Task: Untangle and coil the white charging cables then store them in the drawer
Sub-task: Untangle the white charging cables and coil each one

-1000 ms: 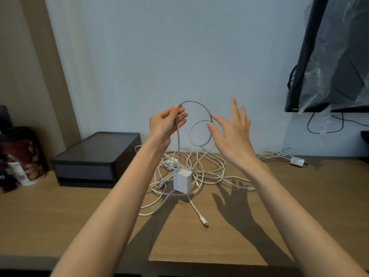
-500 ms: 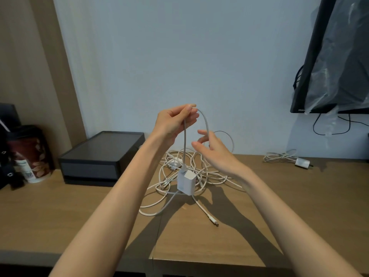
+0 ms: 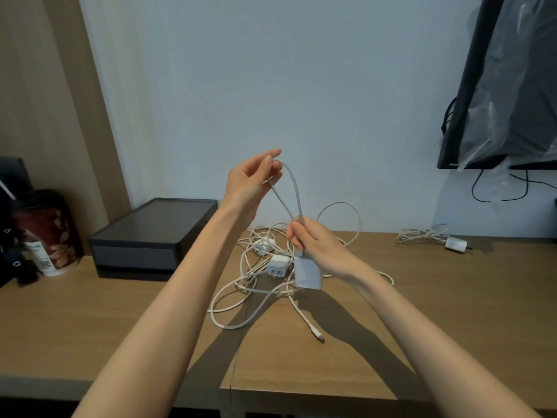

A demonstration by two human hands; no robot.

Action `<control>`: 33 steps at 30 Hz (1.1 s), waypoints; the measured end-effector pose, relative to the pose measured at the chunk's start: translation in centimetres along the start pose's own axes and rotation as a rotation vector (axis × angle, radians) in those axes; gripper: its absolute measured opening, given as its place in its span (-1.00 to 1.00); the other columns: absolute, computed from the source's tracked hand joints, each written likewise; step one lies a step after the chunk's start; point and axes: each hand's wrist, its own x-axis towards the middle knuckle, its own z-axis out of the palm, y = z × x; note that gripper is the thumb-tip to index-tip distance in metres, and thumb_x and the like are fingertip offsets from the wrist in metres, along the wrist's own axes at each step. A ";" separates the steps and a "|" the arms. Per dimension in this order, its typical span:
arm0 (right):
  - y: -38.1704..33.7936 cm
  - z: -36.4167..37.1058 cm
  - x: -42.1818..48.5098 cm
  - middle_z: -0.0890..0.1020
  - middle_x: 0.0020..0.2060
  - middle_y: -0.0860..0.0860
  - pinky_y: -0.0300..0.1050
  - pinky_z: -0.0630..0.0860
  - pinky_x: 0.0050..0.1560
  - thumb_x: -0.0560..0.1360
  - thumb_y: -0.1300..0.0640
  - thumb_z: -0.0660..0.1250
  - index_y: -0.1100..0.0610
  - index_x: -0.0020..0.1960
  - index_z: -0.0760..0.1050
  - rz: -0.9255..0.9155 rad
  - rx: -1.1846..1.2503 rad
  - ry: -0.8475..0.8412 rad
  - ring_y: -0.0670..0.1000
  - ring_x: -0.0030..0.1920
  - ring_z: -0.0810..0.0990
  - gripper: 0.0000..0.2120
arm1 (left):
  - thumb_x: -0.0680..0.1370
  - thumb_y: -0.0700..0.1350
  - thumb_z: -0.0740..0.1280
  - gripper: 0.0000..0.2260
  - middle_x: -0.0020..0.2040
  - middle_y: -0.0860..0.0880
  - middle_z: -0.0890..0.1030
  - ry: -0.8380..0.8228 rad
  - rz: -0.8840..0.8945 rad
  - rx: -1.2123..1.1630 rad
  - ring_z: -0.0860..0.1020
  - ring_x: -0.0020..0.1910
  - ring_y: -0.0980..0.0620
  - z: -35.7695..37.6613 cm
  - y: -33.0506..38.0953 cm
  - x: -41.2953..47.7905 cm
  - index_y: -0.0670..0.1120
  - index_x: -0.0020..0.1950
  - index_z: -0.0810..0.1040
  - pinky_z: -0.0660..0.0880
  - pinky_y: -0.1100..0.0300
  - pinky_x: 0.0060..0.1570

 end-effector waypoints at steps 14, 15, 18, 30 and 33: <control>-1.0 -0.8 -0.7 0.53 -0.14 0.05 0.01 0.47 0.02 0.65 -0.06 -0.01 0.12 0.09 0.45 -0.013 -0.011 0.015 0.02 -0.10 0.50 -0.66 | 0.61 -0.20 0.22 -0.85 -0.20 -0.04 0.60 -0.051 -0.034 0.253 0.62 -0.16 0.10 -0.6 -1.2 -2.4 -0.17 0.04 0.58 0.58 0.28 -0.09; -1.1 -1.0 -0.7 0.52 -0.16 0.08 -0.01 0.46 -0.01 0.65 -0.09 -0.02 0.11 0.09 0.46 -0.014 0.003 0.015 0.04 -0.12 0.49 -0.63 | 0.61 -0.20 0.23 -0.85 -0.20 -0.04 0.60 -0.030 -0.029 0.264 0.62 -0.18 0.11 -0.6 -1.2 -2.3 -0.18 0.05 0.58 0.58 0.29 -0.12; -1.1 -1.3 -0.4 0.43 -0.24 0.01 -0.06 0.39 -0.03 0.65 -0.09 -0.04 0.16 0.05 0.47 -0.029 0.051 -0.002 -0.05 -0.19 0.41 -0.58 | 0.61 -0.20 0.22 -0.84 -0.21 -0.06 0.59 0.032 -0.016 0.275 0.61 -0.22 0.13 -0.6 -0.9 -2.1 -0.21 0.06 0.58 0.57 0.32 -0.18; -0.8 -1.5 -0.7 0.34 -0.30 -0.04 -0.31 0.30 -0.20 0.67 0.03 -0.04 0.09 -0.20 0.27 0.023 0.028 -0.002 -0.10 -0.28 0.32 -0.69 | 0.59 -0.14 0.27 -0.83 -0.07 -0.01 0.68 -0.034 -0.002 0.276 0.63 -0.02 0.11 -0.5 -1.5 -2.9 -0.11 0.12 0.60 0.55 0.23 0.08; -0.3 -1.6 -0.7 0.35 -0.29 -0.05 -0.27 0.33 -0.18 0.67 0.02 -0.04 0.07 -0.19 0.26 0.045 -0.002 0.053 -0.07 -0.22 0.37 -0.69 | 0.61 0.00 0.19 -0.79 0.11 0.07 0.64 -0.156 -0.057 0.432 0.56 0.14 0.16 -0.8 -1.6 -3.6 0.04 0.14 0.57 0.48 0.22 0.15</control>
